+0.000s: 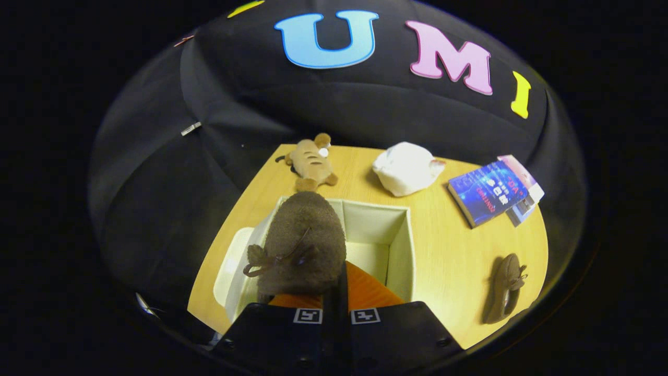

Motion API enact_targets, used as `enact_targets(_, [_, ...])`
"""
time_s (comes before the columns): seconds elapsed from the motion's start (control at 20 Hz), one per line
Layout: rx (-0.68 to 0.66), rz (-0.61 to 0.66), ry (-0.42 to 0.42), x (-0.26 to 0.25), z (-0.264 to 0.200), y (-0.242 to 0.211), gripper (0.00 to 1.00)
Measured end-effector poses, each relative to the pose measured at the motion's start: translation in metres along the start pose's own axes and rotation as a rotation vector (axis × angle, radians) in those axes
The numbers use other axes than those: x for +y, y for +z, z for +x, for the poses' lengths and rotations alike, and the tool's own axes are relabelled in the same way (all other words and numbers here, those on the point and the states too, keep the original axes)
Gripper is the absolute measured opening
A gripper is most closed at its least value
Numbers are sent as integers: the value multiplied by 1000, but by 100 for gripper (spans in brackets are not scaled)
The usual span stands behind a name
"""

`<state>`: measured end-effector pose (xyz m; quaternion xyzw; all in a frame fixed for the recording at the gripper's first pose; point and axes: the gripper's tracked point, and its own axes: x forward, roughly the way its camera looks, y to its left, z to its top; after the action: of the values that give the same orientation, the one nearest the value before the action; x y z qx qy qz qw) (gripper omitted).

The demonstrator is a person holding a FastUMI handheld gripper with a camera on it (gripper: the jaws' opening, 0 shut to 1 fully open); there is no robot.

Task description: Open the storage box then place both shoes into the box .Put the left shoe in first, then the right shoe, with the right side of both shoes facing outward in a uniform manner.

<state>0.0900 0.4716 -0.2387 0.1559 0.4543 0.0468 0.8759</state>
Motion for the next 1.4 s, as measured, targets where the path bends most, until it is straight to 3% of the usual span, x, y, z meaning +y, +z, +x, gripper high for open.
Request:
enact_targets(0.35, [84, 90, -71, -6, 42, -25, 5])
enact_targets(0.65, [106, 102, -26, 13, 52, -32, 7])
enact_targets(0.75, [127, 98, 6, 21, 52, -40, 17])
enact_targets(0.95, [196, 100, 82, 34, 49, -60, 46])
enact_targets(1.05, [179, 78, 104, 40, 48, -55, 69])
enact_targets(1.1, [174, 74, 110, 39, 45, -56, 75])
enact_targets(1.2, [160, 68, 116, 36, 39, -52, 82])
enact_targets(1.4, [62, 8, 156, 21, 17, -26, 83])
